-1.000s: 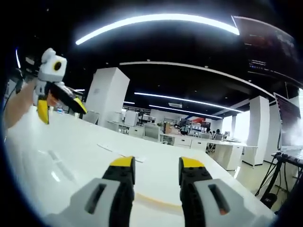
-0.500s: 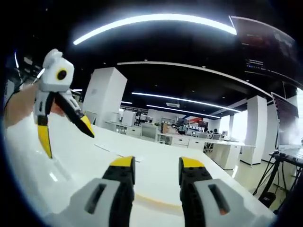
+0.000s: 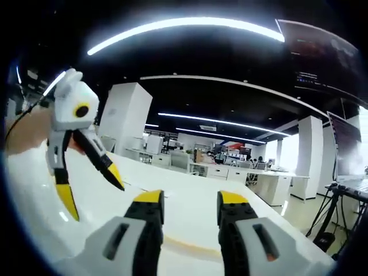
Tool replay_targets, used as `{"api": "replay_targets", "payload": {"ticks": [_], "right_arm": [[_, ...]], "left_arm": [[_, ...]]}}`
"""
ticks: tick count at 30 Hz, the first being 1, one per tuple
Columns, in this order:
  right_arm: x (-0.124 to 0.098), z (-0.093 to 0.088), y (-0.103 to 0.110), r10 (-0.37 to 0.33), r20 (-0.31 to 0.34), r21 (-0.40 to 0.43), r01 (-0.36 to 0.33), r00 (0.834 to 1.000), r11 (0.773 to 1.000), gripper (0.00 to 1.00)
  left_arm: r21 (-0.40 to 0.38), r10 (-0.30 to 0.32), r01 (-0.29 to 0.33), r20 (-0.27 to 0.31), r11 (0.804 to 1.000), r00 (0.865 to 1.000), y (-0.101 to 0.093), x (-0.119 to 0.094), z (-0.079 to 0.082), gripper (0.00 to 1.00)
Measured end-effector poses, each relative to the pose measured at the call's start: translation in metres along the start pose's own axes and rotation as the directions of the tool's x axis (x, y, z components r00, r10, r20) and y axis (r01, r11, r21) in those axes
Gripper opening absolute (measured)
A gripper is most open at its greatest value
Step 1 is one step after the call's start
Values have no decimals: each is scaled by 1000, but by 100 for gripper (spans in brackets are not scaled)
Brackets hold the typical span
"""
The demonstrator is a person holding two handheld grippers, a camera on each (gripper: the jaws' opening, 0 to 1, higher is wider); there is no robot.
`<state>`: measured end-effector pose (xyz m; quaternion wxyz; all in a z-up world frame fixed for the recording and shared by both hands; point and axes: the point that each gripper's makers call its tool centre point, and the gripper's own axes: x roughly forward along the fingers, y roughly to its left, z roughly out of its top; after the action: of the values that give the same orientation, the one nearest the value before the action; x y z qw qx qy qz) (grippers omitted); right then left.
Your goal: Snap each plastic latch of the storage box into its locked position after aligning the lid with the box until every specified latch is closed and the lid sits flush.
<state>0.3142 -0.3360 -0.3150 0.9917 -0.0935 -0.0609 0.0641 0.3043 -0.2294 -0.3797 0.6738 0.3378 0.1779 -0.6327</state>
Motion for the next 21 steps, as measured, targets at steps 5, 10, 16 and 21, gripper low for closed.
{"api": "replay_targets", "payload": {"ticks": [5, 10, 16, 21], "right_arm": [[1, -1, -2, -6, 1, 11, 6, 1000, 1000, 36], [1, -1, -3, -11, 0, 13, 11, 1000, 1000, 35], [1, -3, -6, -19, -4, 28, 19, 1000, 999, 35], [1, -4, -7, -22, -8, 33, 22, 1000, 999, 35]], "left_arm": [[16, -29, 30, -73, 999, 997, 1, 16, -12, 61], [21, -47, 51, -129, 998, 991, 1, 30, -25, 60], [20, -51, 56, -195, 998, 979, 3, 44, -43, 58], [0, -81, 83, -214, 997, 973, 0, 49, -51, 57]]}}
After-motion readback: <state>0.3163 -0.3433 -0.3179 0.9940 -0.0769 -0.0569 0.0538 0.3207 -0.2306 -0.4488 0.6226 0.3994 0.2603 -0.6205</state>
